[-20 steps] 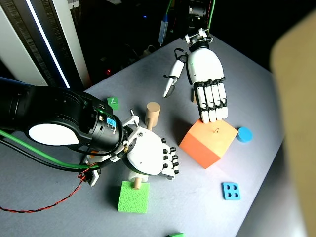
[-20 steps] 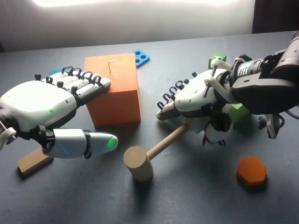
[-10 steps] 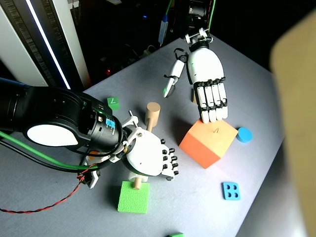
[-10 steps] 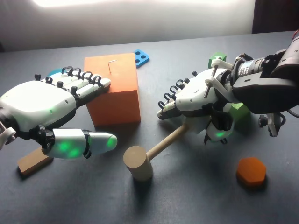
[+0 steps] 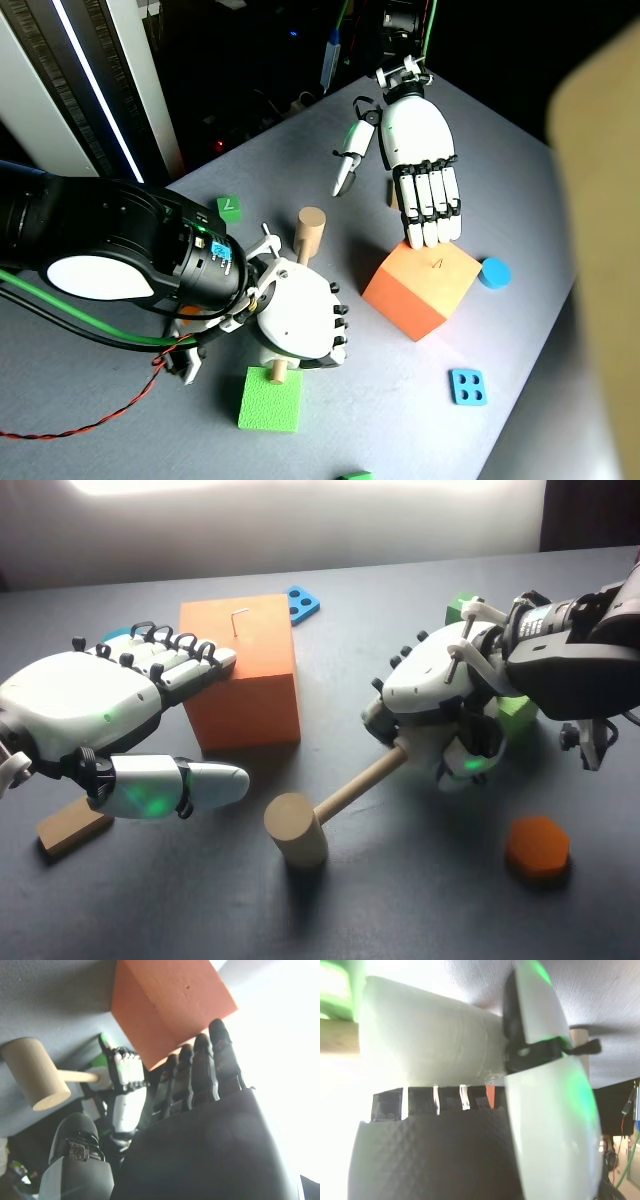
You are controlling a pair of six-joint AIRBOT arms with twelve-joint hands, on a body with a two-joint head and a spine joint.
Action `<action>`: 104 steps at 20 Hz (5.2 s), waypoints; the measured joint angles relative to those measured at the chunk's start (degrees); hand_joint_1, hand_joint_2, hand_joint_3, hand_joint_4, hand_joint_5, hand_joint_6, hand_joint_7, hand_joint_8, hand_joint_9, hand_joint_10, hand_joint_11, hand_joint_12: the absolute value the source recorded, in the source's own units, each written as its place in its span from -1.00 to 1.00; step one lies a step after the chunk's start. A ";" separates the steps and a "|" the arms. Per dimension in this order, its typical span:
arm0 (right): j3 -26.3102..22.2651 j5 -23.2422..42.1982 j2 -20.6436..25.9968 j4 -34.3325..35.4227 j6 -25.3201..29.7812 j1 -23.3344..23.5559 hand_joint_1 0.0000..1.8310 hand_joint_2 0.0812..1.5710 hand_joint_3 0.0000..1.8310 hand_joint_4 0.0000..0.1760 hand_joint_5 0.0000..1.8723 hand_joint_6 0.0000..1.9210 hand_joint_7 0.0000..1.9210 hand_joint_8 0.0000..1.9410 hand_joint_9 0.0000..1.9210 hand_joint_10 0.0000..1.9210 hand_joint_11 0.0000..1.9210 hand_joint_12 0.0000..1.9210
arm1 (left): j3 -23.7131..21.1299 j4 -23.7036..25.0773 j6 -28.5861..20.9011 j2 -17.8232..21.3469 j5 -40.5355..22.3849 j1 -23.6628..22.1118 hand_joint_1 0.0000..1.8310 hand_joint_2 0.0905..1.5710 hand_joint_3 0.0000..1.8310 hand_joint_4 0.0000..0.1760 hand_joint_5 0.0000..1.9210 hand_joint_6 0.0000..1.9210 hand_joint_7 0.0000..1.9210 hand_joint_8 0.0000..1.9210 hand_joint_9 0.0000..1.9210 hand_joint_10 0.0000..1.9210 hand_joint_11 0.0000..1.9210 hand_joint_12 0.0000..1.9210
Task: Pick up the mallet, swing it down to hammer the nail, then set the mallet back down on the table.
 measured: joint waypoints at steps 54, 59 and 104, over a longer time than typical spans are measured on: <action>-10.01 42.93 8.24 76.17 -68.22 7.91 -0.44 0.90 -1.00 1.00 0.36 1.00 0.60 1.00 0.66 1.00 0.69 1.00 | 1.03 2.25 -0.15 0.31 1.77 -0.68 -1.00 0.46 -1.00 -1.00 -0.89 -0.99 -0.90 -1.00 -0.91 -1.00 -1.00 -0.74; -6.10 44.15 3.23 76.30 -69.48 6.27 -0.47 0.92 -0.99 1.00 0.37 1.00 0.62 1.00 0.68 1.00 0.70 1.00 | 1.27 2.40 -0.17 0.28 1.79 -0.79 -1.00 0.47 -1.00 -1.00 -0.91 -1.00 -0.92 -1.00 -0.93 -1.00 -1.00 -0.80; -17.55 27.08 11.41 43.12 -57.16 -5.16 -0.47 0.92 -1.00 1.00 0.35 1.00 0.61 1.00 0.68 1.00 0.74 1.00 | 0.81 3.67 -0.44 3.74 10.58 -10.80 -1.00 0.49 -1.00 -1.00 -0.92 -1.00 -0.93 -1.00 -0.94 -1.00 -1.00 -0.89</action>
